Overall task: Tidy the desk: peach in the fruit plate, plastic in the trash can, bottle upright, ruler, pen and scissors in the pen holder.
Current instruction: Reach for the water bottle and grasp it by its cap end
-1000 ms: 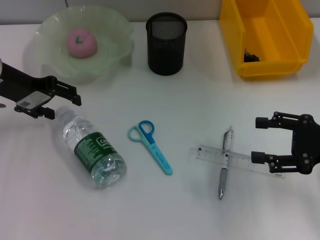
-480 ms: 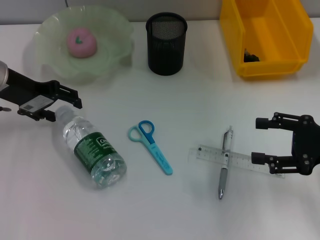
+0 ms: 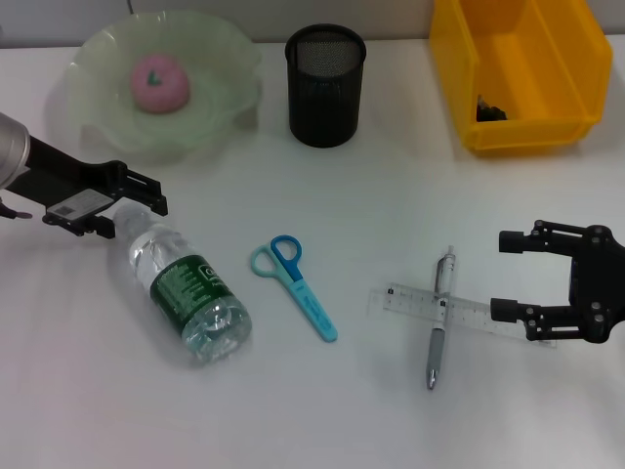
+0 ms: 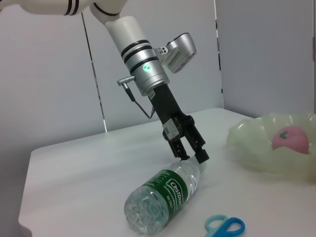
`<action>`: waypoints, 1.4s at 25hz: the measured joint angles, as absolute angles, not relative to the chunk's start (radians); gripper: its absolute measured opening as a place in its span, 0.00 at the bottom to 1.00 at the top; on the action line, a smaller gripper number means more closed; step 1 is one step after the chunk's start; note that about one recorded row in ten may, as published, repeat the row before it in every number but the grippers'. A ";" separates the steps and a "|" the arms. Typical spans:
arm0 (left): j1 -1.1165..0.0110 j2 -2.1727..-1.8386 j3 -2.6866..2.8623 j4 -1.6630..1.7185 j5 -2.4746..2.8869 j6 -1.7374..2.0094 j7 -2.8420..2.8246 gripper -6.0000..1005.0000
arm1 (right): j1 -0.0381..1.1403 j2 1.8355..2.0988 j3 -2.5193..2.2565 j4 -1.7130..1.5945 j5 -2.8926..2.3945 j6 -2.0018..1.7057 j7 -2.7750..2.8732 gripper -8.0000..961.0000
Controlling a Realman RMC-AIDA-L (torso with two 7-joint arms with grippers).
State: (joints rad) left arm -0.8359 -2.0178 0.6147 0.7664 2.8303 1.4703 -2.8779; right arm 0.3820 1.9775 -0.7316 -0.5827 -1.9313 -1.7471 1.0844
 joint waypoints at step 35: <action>-0.866 -2.033 0.704 0.716 2.830 1.398 -2.877 0.63 | 0.380 1.977 -0.730 -0.586 -1.924 -1.761 1.084 0.85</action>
State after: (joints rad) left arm -0.8657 -2.0327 0.7037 0.7159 2.8300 1.3984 -2.8772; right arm 0.3804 1.9772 -0.7297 -0.5859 -1.9243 -1.7608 1.0844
